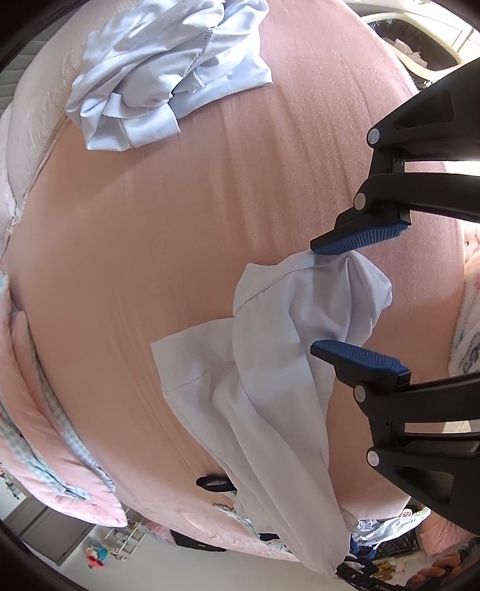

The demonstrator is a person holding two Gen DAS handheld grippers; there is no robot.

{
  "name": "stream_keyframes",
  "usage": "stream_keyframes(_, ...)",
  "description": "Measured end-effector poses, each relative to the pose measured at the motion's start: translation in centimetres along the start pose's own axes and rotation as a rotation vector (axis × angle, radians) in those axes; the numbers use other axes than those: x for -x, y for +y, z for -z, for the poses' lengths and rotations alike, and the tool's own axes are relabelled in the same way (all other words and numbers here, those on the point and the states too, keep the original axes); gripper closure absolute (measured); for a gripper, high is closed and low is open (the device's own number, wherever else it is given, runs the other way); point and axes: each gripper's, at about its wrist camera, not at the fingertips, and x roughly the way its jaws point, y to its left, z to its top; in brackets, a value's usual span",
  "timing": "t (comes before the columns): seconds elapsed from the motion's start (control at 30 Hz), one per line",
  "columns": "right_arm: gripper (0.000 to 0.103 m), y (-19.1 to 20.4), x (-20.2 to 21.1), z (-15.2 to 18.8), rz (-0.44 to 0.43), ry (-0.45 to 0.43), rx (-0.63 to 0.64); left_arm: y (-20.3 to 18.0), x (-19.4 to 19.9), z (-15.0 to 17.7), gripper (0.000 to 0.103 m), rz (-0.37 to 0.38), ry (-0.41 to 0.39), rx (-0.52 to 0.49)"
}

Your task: Fold clothes

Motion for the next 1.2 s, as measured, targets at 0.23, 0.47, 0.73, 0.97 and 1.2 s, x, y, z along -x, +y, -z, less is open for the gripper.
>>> stream_keyframes(0.23,0.044,0.4,-1.7,1.1,0.024,0.044,0.082,1.7,0.2,1.0,0.091,-0.013,0.015,0.024)
stream_keyframes(0.47,0.044,1.0,-2.1,1.2,0.029,0.014,0.11,3.3,0.1,1.5,0.091,-0.004,0.038,0.07)
stream_keyframes(0.73,0.073,3.7,-3.0,0.9,0.122,-0.019,0.253,3.7,0.3,1.9,0.091,-0.006,0.046,0.068)
stream_keyframes(0.97,0.084,6.1,-3.6,0.7,0.284,-0.1,0.339,3.5,0.3,2.8,0.091,0.008,0.067,0.064)
stream_keyframes(1.2,0.087,7.6,-3.7,-1.1,0.395,-0.176,0.39,3.3,0.2,3.6,0.091,0.035,0.092,0.074)
